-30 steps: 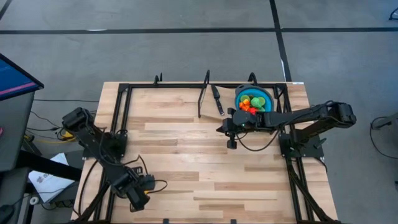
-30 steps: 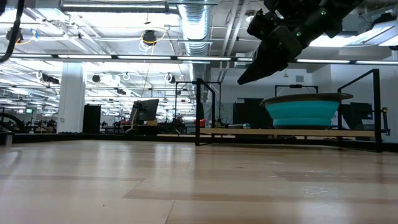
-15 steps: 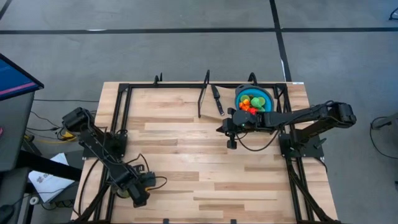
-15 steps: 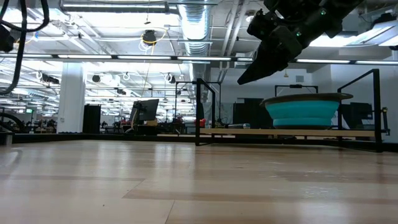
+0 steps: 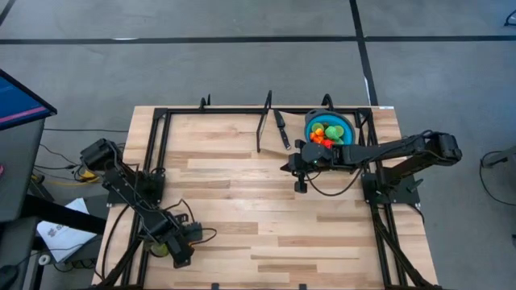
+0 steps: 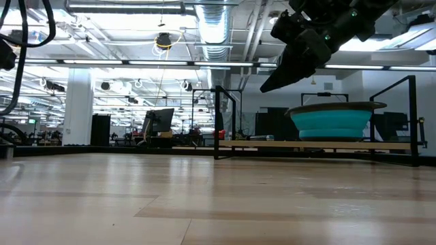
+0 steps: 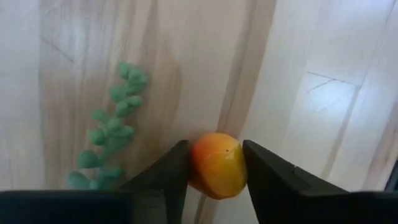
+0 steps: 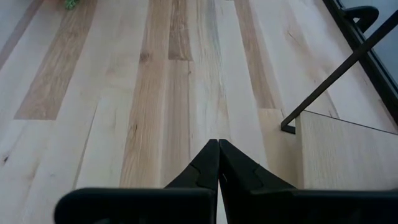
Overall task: Pick & Place Fruit
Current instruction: Put the orange pear into the blue colander
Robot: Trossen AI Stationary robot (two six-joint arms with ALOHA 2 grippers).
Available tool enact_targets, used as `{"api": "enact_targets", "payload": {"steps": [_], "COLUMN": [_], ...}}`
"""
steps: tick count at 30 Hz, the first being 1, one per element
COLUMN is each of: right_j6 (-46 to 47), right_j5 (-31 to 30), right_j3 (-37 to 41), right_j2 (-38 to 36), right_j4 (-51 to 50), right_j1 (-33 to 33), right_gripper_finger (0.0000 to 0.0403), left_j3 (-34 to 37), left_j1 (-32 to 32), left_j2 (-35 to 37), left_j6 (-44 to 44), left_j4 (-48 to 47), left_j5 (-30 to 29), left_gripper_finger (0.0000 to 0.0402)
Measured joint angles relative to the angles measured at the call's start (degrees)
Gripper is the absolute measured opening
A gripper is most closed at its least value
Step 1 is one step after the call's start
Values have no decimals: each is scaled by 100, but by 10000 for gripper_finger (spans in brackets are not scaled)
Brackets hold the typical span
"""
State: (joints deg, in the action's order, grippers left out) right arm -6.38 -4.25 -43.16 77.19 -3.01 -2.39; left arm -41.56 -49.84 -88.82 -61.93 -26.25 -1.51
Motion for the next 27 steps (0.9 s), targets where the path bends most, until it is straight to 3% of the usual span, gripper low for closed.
{"api": "enact_targets", "payload": {"steps": [4,13,27], "right_j6": [-11,-28,-499], "right_j5": [-2,0,4], "right_j3": [0,0,-4], "right_j2": [0,0,0], "right_j4": [0,0,24], "right_j1": [0,0,-2], "right_gripper_finger": [0,0,0], "left_j3": [9,11,11], "left_j1": [-2,105,1470], "left_j2": [-8,36,517], "left_j6": [-2,-7,518], "left_j4": [217,768,2087], "left_j5": [112,146,85], "left_gripper_finger": [117,120,115]}}
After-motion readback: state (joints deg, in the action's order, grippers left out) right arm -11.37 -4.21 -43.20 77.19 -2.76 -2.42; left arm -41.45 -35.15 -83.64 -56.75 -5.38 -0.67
